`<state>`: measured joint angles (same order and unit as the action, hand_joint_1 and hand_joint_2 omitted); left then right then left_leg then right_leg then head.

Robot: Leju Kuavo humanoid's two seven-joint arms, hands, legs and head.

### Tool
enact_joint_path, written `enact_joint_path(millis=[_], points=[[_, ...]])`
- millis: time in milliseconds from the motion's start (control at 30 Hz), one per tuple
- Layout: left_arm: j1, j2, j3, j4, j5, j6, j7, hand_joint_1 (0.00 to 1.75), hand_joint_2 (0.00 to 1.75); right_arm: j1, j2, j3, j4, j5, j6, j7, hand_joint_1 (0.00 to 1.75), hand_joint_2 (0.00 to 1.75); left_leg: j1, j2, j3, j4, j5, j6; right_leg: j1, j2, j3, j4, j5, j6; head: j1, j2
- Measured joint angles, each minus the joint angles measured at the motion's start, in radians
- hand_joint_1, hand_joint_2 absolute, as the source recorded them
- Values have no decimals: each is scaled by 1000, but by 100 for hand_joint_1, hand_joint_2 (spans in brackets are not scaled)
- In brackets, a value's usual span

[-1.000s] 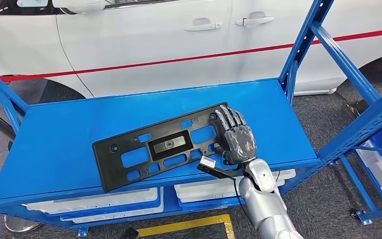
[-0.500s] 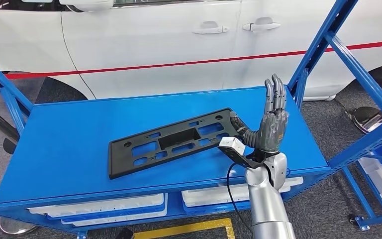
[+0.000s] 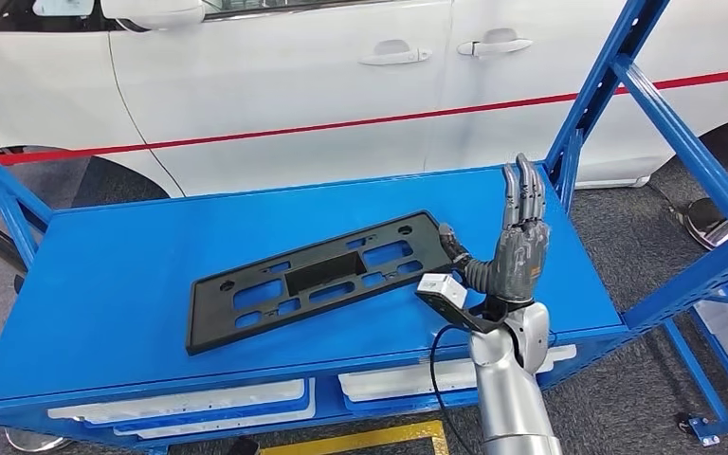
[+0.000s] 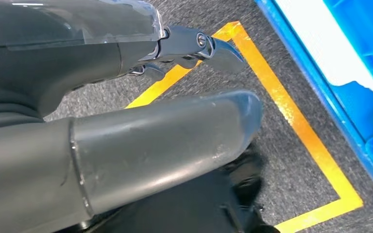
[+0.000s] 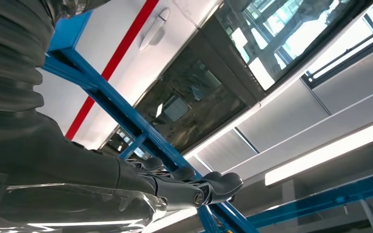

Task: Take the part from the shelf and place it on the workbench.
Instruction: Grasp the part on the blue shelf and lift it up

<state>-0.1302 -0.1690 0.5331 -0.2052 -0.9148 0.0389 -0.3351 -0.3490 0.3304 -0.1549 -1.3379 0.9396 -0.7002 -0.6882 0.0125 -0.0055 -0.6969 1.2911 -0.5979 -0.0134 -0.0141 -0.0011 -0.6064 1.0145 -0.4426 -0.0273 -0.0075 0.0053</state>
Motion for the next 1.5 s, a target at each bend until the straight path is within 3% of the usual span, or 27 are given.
enact_joint_path(millis=[33, 67, 100, 167, 200, 333, 400, 467, 500, 533, 567, 633, 700, 800, 867, 967, 1000, 1033, 1067, 1133, 1200, 1333, 1400, 1500], points=[[2, 0, 2, 0, 0, 0, 0, 0, 0, 3, 0, 0, 0, 0, 0, 0, 0, 175, 2, 0, -3, -7, 21, -1, -1, 1, 2, 1, -2, 1, 0, 0], [3, 0, 3, 0, 0, 0, 0, 0, 0, 5, 0, 0, 0, 0, 0, 0, 0, 175, 3, 0, 15, -56, 60, -1, -2, 2, 5, 3, -5, 3, 0, 0], [3, 1, 4, 0, 0, 0, 1, 0, 0, 6, 0, 0, 0, 0, 0, 0, 0, 175, 4, 1, 45, -131, 103, 0, -2, 3, 8, 5, -9, 7, 0, 0], [2, 2, 8, 0, 0, 1, 3, 0, 0, 7, 0, 0, 0, 6, 0, 0, 0, 175, 1, 1, 99, -246, 148, 5, -1, 3, 13, 7, -15, 16, 0, 0], [2, 2, 11, 0, 0, 1, 4, 0, 0, 8, 0, 0, 1, 13, 0, 0, 0, 175, -1, 1, 110, -272, 152, 9, 0, 3, 13, 7, -15, 22, 0, 0], [6, 0, 20, 0, -7, 9, 17, 0, 0, 23, -2, -6, 6, 57, 0, 0, 0, 175, -2, -1, 115, -285, 158, 31, 0, 2, 11, 14, -24, 40, 0, 0], [5, -4, 22, 0, -10, 15, 21, 0, 0, 33, -4, -19, 10, 66, 0, 0, 0, 175, 0, 0, 115, -294, 165, 45, 0, 2, -21, 90, -78, 46, 1, 0], [5, -6, 25, 0, -13, 16, 21, 0, 0, 47, -9, -36, 15, 67, 0, 0, 0, 175, -4, 0, 112, -294, 167, 52, 1, 2, -81, 221, -142, 50, 1, 0], [7, -6, 26, 0, -15, 16, 21, 0, 0, 54, -11, -43, 18, 66, 0, 0, 0, 175, -6, 0, 110, -294, 167, 52, 1, 2, -102, 267, -156, 50, 1, 0], [8, -6, 27, 0, -17, 16, 21, 0, 0, 61, -13, -50, 21, 66, 0, 0, 0, 175, -8, 0, 110, -294, 167, 52, 1, 2, -108, 279, -149, 49, 1, 0], [9, -6, 27, 0, -19, 17, 21, 0, 0, 65, -15, -55, 23, 66, 0, 0, 0, 175, -9, 0, 110, -294, 167, 52, 2, 2, -96, 251, -123, 46, 1, 0], [9, -8, 28, 0, -21, 17, 21, 0, 0, 67, -17, -63, 25, 67, 0, 0, 0, 175, -11, -1, 109, -293, 167, 51, 6, 4, -34, 120, -47, 33, 1, 0], [8, -11, 29, 0, -25, 17, 21, 0, 0, 67, -19, -70, 26, 68, 0, 0, 0, 175, -13, -1, 104, -290, 167, 48, 13, 5, 5, 28, -5, 22, 1, 0], [7, -13, 32, 0, -27, 20, 21, 0, 0, 68, -22, -78, 28, 68, 0, 0, 0, 175, -13, -1, 101, -289, 167, 38, 13, 4, 13, 4, 0, 16, 1, 0], [6, -13, 34, 0, -28, 23, 21, 0, 0, 67, -22, -80, 29, 67, 0, 0, 0, 175, -13, -1, 90, -262, 140, 27, 4, 3, 24, -23, 3, 7, 0, 0], [7, -13, 34, 0, -30, 25, 21, 0, 0, 67, -22, -81, 31, 66, 0, 0, 0, 175, -4, -1, 22, -87, 45, 10, -1, -3, 26, -38, 9, -1, -1, 0], [7, -13, 35, 0, -30, 25, 21, 0, 0, 68, -22, -82, 33, 66, 0, 0, 0, 175, 1, 0, 1, -33, 27, 5, -1, -4, 25, -36, 9, 0, -1, 0], [8, -13, 35, 0, -30, 26, 21, 0, 0, 68, -22, -82, 35, 66, 0, 0, 0, 175, 5, 0, -5, -11, 27, 0, -3, -5, 24, -33, 8, 2, -1, 0], [8, -13, 35, 0, -30, 25, 19, 0, 0, 68, -22, -83, 36, 69, 0, 0, 0, 175, 10, 1, 8, -30, 47, -4, -5, -5, 24, -29, 5, 4, -1, 0], [7, -13, 36, 0, -31, 25, 12, 0, 0, 68, -22, -84, 38, 87, 0, 0, 0, 175, 16, 1, 77, -159, 111, -10, -11, -4, 25, -20, -1, 15, -1, 0], [4, -13, 37, 0, -35, 24, 2, 0, 0, 67, -22, -87, 42, 112, 0, 0, 0, 175, 13, 0, 132, -267, 140, -8, -12, -3, 22, -9, -6, 29, -1, 0], [3, -13, 41, 0, -39, 22, -4, 0, 0, 65, -23, -97, 50, 147, 0, 0, 0, 175, 7, -2, 137, -288, 141, 19, -11, -2, 13, -2, -5, 52, 0, 0], [2, -13, 42, 0, -41, 22, -4, 0, 0, 64, -26, -104, 51, 174, 0, 0, 0, 175, 9, 0, 133, -294, 150, 37, -13, -1, -11, 52, -47, 58, 0, 0], [2, -13, 44, 0, -45, 23, -6, 0, 0, 67, -36, -118, 56, 226, 0, 0, 0, 175, 4, 2, 122, -294, 156, 51, -11, -1, -94, 242, -144, 61, 0, 0]])
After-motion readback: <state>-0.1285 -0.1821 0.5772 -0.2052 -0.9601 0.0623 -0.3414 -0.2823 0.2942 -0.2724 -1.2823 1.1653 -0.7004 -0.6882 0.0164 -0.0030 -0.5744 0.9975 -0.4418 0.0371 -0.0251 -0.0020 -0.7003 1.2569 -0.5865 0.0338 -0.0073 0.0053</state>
